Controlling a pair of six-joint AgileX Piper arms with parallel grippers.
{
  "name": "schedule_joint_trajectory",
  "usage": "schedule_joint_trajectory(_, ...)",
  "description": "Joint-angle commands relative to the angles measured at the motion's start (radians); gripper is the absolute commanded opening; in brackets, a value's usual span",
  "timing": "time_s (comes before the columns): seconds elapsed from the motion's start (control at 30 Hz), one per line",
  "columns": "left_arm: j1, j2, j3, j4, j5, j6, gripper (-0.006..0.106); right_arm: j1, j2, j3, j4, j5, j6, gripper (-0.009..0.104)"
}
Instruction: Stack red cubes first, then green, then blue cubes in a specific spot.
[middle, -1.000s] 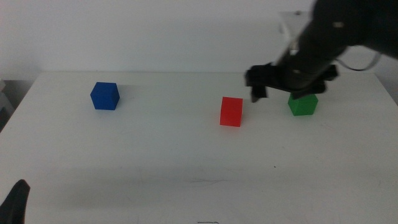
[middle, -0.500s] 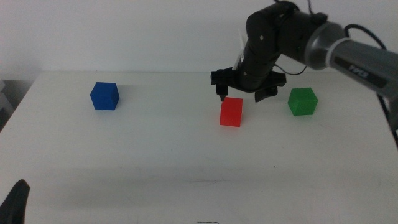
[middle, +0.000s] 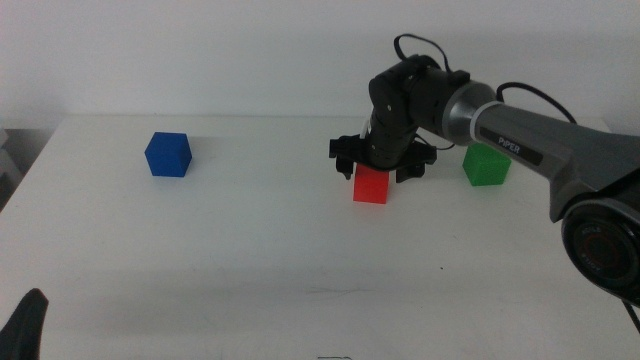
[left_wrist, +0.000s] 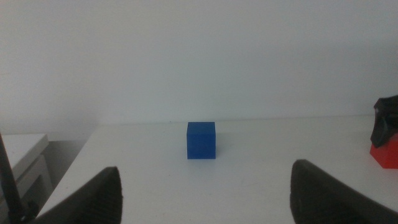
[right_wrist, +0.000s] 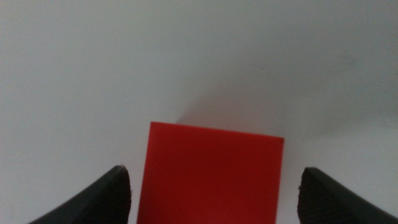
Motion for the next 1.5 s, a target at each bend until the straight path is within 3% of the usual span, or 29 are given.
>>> schedule_joint_trajectory(0.0,-0.001,-0.020,-0.003,-0.012,-0.084,-0.004,0.091,0.002,-0.061,-0.035,-0.038,-0.044,0.010,0.068)
schedule_joint_trajectory(0.1,-0.001,-0.020,-0.003,-0.012,-0.084,-0.004,0.091,0.002,-0.057,-0.035,-0.041,-0.060,0.010,0.048)
schedule_joint_trajectory(0.23,-0.001,-0.020,-0.003,-0.012,-0.084,-0.004,0.091,0.002,-0.069,-0.035,-0.052,-0.066,-0.005,0.001)
schedule_joint_trajectory(0.27,-0.001,-0.020,-0.003,-0.012,-0.084,-0.004,0.091,0.002,-0.073,-0.035,-0.052,-0.064,-0.017,-0.001)
schedule_joint_trajectory(0.43,-0.001,-0.020,-0.003,-0.012,-0.084,-0.004,0.091,0.034,-0.109,-0.031,-0.093,-0.009,-0.004,-0.001)
schedule_joint_trajectory(0.67,-0.001,-0.020,-0.003,-0.012,-0.084,-0.004,0.091,0.196,-0.243,0.128,-0.334,0.046,0.235,-0.001)
schedule_joint_trajectory(0.73,-0.001,-0.020,-0.003,-0.012,-0.084,-0.004,0.091,0.230,-0.294,0.203,-0.359,0.042,0.287,-0.001)
schedule_joint_trajectory(0.97,-0.001,-0.020,-0.003,-0.012,-0.084,-0.004,0.091,0.308,-0.422,0.442,-0.294,-0.028,0.350,-0.001)
schedule_joint_trajectory(1.23,-0.001,-0.020,-0.003,-0.012,-0.084,-0.004,0.091,0.323,-0.380,0.479,-0.210,-0.127,0.355,-0.001)
schedule_joint_trajectory(1.47,-0.001,-0.020,-0.003,-0.012,-0.084,-0.004,0.091,0.321,-0.347,0.479,-0.205,-0.124,0.382,-0.001)
